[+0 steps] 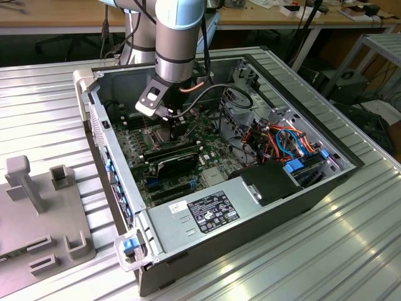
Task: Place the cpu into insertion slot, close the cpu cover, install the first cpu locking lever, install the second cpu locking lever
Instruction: 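Place the cpu into insertion slot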
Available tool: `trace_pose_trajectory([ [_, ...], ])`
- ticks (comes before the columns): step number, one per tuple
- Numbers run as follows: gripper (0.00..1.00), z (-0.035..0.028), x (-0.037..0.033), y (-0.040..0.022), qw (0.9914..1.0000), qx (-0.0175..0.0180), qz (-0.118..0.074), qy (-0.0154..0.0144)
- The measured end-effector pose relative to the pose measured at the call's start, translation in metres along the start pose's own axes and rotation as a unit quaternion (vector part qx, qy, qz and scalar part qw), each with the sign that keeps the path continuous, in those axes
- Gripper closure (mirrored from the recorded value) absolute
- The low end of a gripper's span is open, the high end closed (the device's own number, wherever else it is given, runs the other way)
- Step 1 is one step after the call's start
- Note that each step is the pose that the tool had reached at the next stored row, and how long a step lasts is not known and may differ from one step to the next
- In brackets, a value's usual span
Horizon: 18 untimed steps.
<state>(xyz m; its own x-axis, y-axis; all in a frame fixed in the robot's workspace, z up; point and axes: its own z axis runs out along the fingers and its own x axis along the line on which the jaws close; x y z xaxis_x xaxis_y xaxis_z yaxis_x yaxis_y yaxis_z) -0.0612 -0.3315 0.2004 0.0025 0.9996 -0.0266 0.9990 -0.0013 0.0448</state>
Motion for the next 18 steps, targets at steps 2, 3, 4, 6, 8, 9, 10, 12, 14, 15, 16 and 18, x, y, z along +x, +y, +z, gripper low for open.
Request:
trace_pose_trajectory([
  [2, 0.47, 0.0001, 0.0, 0.0, 1.0, 0.0, 0.0, 0.0],
  [3, 0.47, 0.0004, 0.0001, 0.0, 1.0, -0.0002, 0.0, 0.0003],
  [4, 0.45, 0.0004, 0.0001, 0.0, 1.0, -0.0001, 0.0, 0.0002],
  [6, 0.39, 0.0004, 0.0, 0.0, 1.0, 0.0, 0.0, 0.0001],
  [8, 0.39, 0.0005, 0.0, 0.0, 1.0, 0.0, 0.0, 0.0],
  [9, 0.39, 0.0005, 0.0, 0.0, 1.0, 0.0, 0.0, 0.0],
  [10, 0.39, 0.0007, 0.0, 0.0, 1.0, 0.0, 0.0, 0.0],
  [12, 0.39, 0.0007, 0.0001, 0.0, 1.0, -0.0001, 0.0, 0.0001],
  [14, 0.39, 0.0007, 0.0003, 0.0, 1.0, 0.0, 0.0, 0.0001],
  [15, 0.39, 0.0008, 0.0005, 0.0, 1.0, -0.0001, 0.0, 0.0001],
  [16, 0.39, 0.0007, 0.0008, 0.0, 1.0, 0.0, 0.0, 0.0],
  [18, 0.39, 0.0008, 0.0012, 0.0, 1.0, 0.0, 0.0, 0.0],
])
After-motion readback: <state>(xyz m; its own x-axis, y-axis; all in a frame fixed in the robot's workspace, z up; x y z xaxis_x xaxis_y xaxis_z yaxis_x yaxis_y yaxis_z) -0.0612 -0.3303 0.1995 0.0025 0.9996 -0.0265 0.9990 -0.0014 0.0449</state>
